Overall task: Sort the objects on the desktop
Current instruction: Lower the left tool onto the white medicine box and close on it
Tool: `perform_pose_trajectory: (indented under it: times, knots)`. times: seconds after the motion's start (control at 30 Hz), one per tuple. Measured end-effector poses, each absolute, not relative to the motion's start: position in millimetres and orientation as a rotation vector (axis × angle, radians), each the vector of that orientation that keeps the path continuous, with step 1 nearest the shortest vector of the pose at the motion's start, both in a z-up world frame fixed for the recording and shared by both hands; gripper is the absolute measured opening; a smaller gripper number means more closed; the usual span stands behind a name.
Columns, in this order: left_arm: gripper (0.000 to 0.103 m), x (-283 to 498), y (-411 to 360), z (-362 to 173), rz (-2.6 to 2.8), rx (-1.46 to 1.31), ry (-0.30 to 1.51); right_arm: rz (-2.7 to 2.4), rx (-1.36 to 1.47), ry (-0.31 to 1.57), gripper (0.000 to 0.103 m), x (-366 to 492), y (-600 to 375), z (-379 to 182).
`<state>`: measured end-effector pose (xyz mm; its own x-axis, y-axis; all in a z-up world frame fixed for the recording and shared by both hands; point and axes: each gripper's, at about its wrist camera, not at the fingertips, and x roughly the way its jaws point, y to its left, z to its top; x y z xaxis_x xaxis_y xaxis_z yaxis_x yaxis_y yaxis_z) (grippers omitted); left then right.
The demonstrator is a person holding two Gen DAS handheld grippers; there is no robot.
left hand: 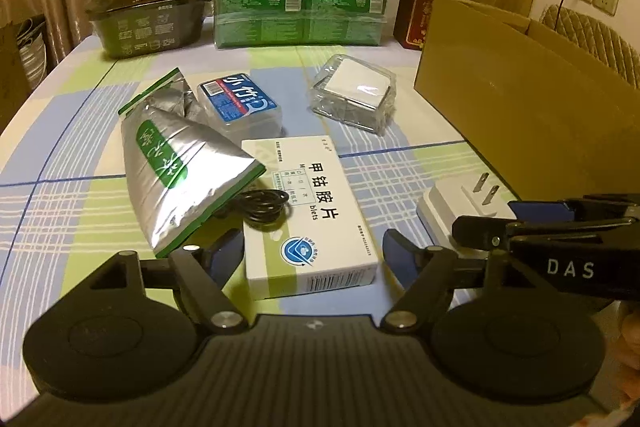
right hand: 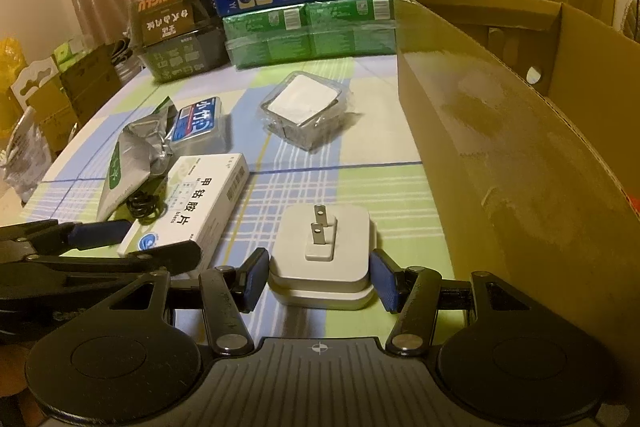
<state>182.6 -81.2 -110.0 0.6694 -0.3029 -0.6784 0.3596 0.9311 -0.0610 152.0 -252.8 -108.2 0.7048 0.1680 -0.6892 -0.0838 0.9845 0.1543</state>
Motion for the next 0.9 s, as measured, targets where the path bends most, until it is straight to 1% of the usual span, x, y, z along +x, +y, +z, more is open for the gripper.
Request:
perform_pose_trajectory:
  times: [0.27,0.7,0.9]
  knots:
    - [0.069,172,-77,-109,-0.383,0.092,0.773,0.144,0.113,0.780,0.052,146,-252,-107]
    - [0.068,75,-54,-97,-0.319,0.052,0.821,0.201,0.081,0.813,0.052,83,-244,-101]
    - [0.069,53,-43,-97,-0.288,0.066,0.814,0.216,0.026,0.798,0.054,50,-243,-101]
